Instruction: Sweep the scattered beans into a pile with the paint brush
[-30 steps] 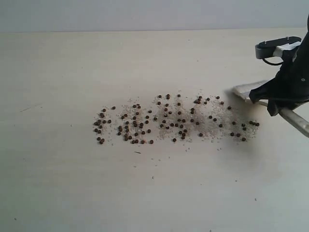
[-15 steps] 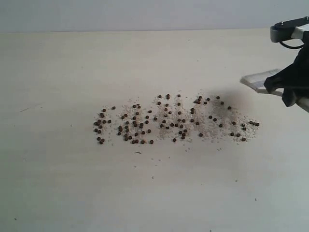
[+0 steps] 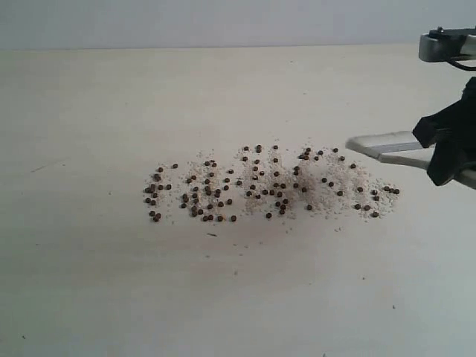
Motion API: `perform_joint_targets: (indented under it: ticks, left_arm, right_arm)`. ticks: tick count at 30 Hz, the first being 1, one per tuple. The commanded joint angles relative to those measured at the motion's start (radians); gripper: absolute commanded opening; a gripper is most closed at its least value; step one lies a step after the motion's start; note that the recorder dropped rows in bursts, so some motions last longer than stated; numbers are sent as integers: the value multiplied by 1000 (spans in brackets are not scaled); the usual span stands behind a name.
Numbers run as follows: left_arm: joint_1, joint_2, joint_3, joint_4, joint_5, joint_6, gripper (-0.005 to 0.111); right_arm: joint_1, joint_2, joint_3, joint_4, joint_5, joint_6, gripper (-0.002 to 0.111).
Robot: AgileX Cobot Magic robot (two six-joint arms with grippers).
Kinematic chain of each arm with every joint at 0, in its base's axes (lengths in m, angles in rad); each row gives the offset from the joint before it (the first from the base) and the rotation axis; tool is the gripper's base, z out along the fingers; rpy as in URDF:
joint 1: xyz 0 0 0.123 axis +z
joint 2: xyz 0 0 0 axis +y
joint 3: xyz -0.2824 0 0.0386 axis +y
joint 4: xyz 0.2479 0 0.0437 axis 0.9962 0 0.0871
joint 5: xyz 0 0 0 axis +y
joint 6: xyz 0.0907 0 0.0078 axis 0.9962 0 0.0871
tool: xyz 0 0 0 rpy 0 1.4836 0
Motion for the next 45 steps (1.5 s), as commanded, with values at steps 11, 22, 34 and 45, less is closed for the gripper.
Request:
perform_joint_targets:
  ticks: [11, 22, 34, 45]
  left_arm:
    - [-68, 237, -49, 868, -707, -497, 0]
    - [-70, 796, -505, 1512, -940, -523, 0]
    - [-279, 1160, -786, 1845, -559, -231, 39]
    - [-683, 1380, -790, 1845, -206, 35, 70]
  right_arm:
    - [33, -42, -1, 262, 48, -185, 0]
    - [148, -19, -1, 262, -46, -149, 0]
    - [148, 74, -77, 241, -68, -140, 0]
    - [148, 187, -203, 279, -38, -184, 0]
